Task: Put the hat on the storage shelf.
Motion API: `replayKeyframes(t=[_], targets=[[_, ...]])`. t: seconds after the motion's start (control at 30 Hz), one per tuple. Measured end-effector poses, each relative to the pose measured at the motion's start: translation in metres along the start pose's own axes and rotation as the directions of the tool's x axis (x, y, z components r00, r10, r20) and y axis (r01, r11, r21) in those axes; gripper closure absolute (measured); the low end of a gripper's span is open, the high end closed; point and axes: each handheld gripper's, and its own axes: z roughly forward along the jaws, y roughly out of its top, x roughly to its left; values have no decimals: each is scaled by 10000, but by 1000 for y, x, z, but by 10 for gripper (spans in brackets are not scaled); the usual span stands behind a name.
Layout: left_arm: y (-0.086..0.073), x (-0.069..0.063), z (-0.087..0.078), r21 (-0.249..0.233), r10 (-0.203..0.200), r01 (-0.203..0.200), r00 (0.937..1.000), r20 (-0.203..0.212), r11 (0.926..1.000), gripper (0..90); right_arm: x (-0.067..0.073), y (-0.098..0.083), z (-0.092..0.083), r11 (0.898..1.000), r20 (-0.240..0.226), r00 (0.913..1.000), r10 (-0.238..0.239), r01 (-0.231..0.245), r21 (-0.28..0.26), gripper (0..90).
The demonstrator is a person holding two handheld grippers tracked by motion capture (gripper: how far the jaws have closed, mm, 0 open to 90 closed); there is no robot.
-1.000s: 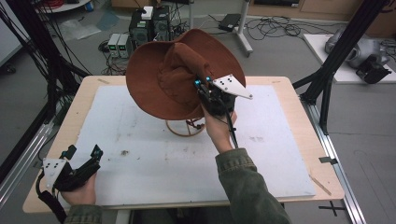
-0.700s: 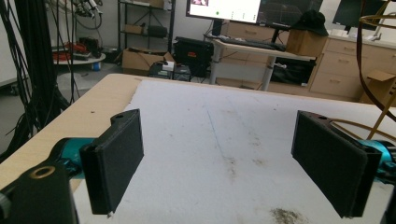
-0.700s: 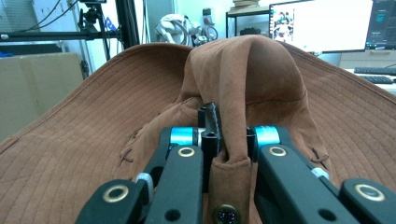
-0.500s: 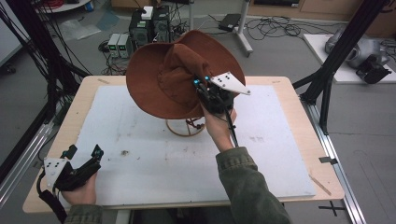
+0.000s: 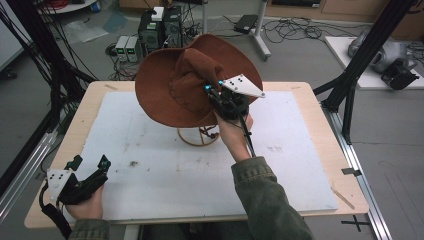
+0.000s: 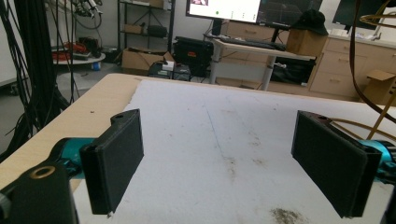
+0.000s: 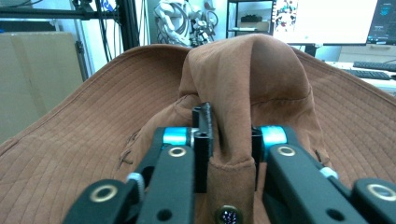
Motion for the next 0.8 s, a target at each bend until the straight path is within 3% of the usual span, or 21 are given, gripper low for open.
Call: replayKeyframes(t=[0.1, 0.13, 0.4, 0.47, 0.5, 0.53, 0.6, 0.63, 0.67, 0.7, 0.8], targets=[[0, 0, 0, -34, -10, 10, 10000, -5, 10000, 170, 0, 0, 0, 10000, 27, 10000, 50, -50, 10, 765], [0, 0, 0, -8, -7, 7, 10000, -10, 10000, 170, -1, 0, -1, 9999, 46, 10000, 72, -71, -72, 689], [0, 0, 0, -27, 4, -4, 10000, -20, 10000, 171, 1, 1, -3, 9996, 321, 9995, -23, 32, -292, 538], [0, 0, 0, -27, 7, -7, 10000, -14, 10000, 170, 2, 2, -5, 9989, 398, 9992, -49, 67, -465, 432], [0, 0, 0, -23, 0, 0, 10000, -15, 10000, 170, 2, 2, -5, 9989, 398, 9992, -49, 67, -465, 432], [0, -1, 0, -24, 6, -6, 10000, -10, 10000, 170, 2, 3, -6, 9988, 383, 9992, -98, 116, -473, 371], [0, -1, 0, -19, 13, -13, 10000, -7, 10000, 170, 2, 3, -6, 9988, 426, 9990, -99, 119, -473, 336], [0, -1, 0, -43, -9, 9, 10000, 3, 10000, 170, 2, 2, -6, 9994, 499, 9987, -79, 96, -342, 264], [0, -1, 0, -33, 4, -4, 10000, -1, 10000, 170, 2, 2, -6, 9994, 499, 9987, -79, 96, -342, 264], [0, -1, 0, -52, -2, 2, 10000, -5, 10000, 171, 2, 2, -7, 9995, 541, 9984, -185, 198, -232, 183], [0, -1, 0, -18, 12, -12, 10000, -13, 10000, 170, 2, 3, -9, 9989, 597, 9980, -210, 235, -413, 118]])
